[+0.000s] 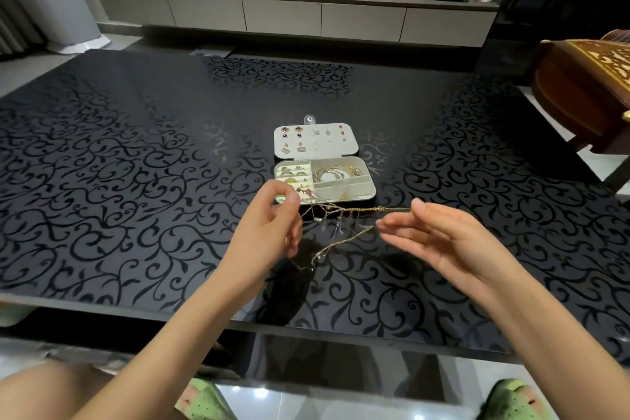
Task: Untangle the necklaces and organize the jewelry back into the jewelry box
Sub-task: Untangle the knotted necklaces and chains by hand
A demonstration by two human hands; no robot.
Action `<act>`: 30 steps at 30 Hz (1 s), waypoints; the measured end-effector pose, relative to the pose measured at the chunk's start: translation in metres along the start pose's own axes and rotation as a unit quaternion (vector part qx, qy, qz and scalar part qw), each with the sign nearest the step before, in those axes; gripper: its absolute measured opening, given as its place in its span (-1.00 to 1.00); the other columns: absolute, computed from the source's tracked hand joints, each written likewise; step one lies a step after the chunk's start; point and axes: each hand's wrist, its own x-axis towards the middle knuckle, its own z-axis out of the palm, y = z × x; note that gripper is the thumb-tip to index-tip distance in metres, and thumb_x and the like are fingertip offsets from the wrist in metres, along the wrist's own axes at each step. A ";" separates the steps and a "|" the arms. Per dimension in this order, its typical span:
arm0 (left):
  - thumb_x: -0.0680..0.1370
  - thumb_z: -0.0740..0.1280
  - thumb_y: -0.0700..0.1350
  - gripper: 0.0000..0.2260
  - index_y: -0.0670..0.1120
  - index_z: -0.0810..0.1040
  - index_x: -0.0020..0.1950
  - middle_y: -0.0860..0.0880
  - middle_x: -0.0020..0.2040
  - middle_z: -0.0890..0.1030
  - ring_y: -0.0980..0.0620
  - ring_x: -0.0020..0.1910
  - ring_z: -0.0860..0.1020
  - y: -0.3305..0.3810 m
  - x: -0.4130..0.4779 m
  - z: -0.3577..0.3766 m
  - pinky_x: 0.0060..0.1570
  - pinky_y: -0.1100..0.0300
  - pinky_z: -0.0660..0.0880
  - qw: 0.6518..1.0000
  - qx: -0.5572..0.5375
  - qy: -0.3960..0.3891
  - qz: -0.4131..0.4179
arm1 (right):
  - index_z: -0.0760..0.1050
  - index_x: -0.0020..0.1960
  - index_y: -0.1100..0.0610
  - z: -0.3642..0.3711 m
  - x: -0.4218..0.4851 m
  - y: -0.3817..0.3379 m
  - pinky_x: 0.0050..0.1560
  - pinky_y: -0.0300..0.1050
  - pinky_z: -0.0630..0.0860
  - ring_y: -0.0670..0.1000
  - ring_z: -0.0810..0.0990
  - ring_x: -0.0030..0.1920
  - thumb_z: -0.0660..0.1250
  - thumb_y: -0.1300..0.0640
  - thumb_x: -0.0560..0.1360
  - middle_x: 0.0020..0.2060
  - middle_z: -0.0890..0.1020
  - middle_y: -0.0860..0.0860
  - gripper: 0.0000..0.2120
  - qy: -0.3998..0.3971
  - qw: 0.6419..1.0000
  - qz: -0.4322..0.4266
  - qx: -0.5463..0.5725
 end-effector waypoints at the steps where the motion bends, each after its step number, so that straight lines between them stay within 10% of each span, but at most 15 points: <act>1: 0.62 0.16 -0.05 -0.85 -0.02 0.37 -0.14 0.04 -0.44 0.35 0.09 -0.45 0.31 -0.001 0.001 -0.002 -0.48 0.28 0.27 1.000 0.003 0.002 -0.013 | 0.62 -0.32 0.23 0.003 0.001 0.000 0.03 0.04 0.60 0.19 0.67 -0.04 0.39 0.08 0.35 -0.20 0.67 0.24 -0.79 0.002 1.000 0.007 0.029; 10: 0.58 0.25 -0.01 -0.87 -0.01 0.49 -0.14 -0.04 -0.39 0.37 -0.01 -0.37 0.22 -0.021 0.002 -0.027 -0.40 0.17 0.15 0.991 0.128 0.005 -0.038 | 0.49 -0.28 0.36 0.002 -0.005 0.009 -0.19 -0.07 0.62 0.16 0.64 -0.19 0.23 0.35 0.49 -0.30 0.63 0.21 -0.81 0.069 0.984 -0.011 -0.164; 16: 0.58 0.23 -0.03 -0.85 -0.01 0.46 -0.18 0.11 -0.55 0.37 0.14 -0.54 0.27 -0.036 0.005 -0.031 -0.45 0.28 0.22 0.982 0.172 0.050 -0.062 | 0.53 -0.47 0.19 -0.009 -0.018 0.011 0.09 0.12 0.57 0.28 0.62 0.05 0.29 0.29 0.28 -0.08 0.62 0.37 -0.83 0.034 0.999 -0.010 0.025; 20: 0.61 0.17 -0.03 -0.85 0.00 0.41 -0.15 0.03 -0.56 0.47 0.14 -0.58 0.36 -0.040 0.008 -0.027 -0.45 0.27 0.33 0.971 0.219 0.075 -0.056 | 0.43 -0.45 0.20 -0.010 -0.014 0.009 -0.18 0.05 0.63 0.27 0.66 -0.05 0.39 0.21 0.16 -0.23 0.65 0.30 -0.86 0.042 0.987 0.004 0.154; 24: 0.61 0.15 -0.02 -0.86 0.01 0.39 -0.13 -0.04 -0.54 0.52 0.16 -0.60 0.38 -0.042 0.008 -0.026 -0.44 0.23 0.34 0.952 0.288 0.097 -0.010 | 0.38 -0.33 0.16 -0.008 -0.009 0.011 -0.45 -0.18 0.56 0.10 0.67 -0.33 0.18 0.19 0.53 -0.32 0.65 0.20 -0.74 0.107 0.993 -0.033 0.022; 30: 0.61 0.18 -0.02 -0.86 -0.02 0.42 -0.11 -0.21 -0.44 0.56 -0.16 -0.41 0.50 -0.044 0.004 -0.027 -0.38 0.03 0.42 0.937 0.329 0.117 -0.004 | 0.36 -0.29 0.20 -0.010 -0.007 0.024 -0.60 -0.28 0.30 -0.03 0.45 -0.57 0.20 0.25 0.57 -0.49 0.56 0.12 -0.76 0.137 0.973 -0.015 -0.183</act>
